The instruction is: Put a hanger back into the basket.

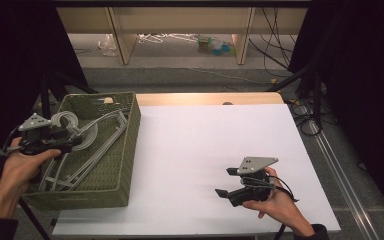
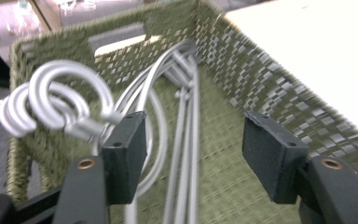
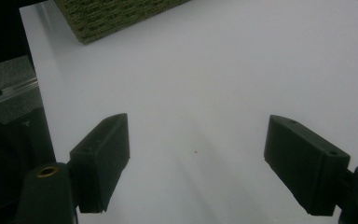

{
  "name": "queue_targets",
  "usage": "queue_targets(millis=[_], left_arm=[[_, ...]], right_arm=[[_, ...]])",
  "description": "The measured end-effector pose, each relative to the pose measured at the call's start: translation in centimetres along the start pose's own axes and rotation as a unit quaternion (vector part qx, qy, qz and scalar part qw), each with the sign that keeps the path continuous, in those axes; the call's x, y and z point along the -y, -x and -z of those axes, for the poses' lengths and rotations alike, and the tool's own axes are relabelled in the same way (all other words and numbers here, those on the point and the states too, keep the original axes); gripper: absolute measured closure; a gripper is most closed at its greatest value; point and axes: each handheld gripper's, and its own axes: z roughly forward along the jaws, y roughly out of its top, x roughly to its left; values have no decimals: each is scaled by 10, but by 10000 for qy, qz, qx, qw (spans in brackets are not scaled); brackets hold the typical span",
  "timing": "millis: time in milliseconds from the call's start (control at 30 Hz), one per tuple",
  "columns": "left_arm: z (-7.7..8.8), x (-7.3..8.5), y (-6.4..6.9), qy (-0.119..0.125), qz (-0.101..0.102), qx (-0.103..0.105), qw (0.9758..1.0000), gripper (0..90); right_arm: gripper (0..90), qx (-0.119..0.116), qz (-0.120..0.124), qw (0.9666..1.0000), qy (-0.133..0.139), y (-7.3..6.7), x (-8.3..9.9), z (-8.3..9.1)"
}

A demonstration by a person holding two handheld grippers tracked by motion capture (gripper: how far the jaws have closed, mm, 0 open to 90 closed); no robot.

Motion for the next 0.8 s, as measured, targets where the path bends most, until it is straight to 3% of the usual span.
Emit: queue_targets(millis=[100, 133, 233, 467, 567, 800], left_arm=[[8, 0, 16, 217, -52, 145, 9996, 369], [8, 0, 16, 217, -52, 145, 9996, 358], [13, 1, 37, 422, -94, 341, 9985, 340], [10, 9, 67, 649, -102, 574, 9962, 301], [6, 12, 86, 794, -213, 798, 9934, 277], [0, 17, 113, 847, -382, 1024, 9904, 232]], right_arm=[[232, -2, 17, 10000, 28, 0, 0, 1], [232, -2, 17, 10000, 28, 0, 0, 1], [228, 34, 26, 10000, 78, 1, -1, 0], [226, 52, 26, 9999, 111, 1, -1, 1], [223, 69, 25, 9999, 134, 1, -1, 0], [217, 49, 19, 9999, 145, 0, 0, -1]])
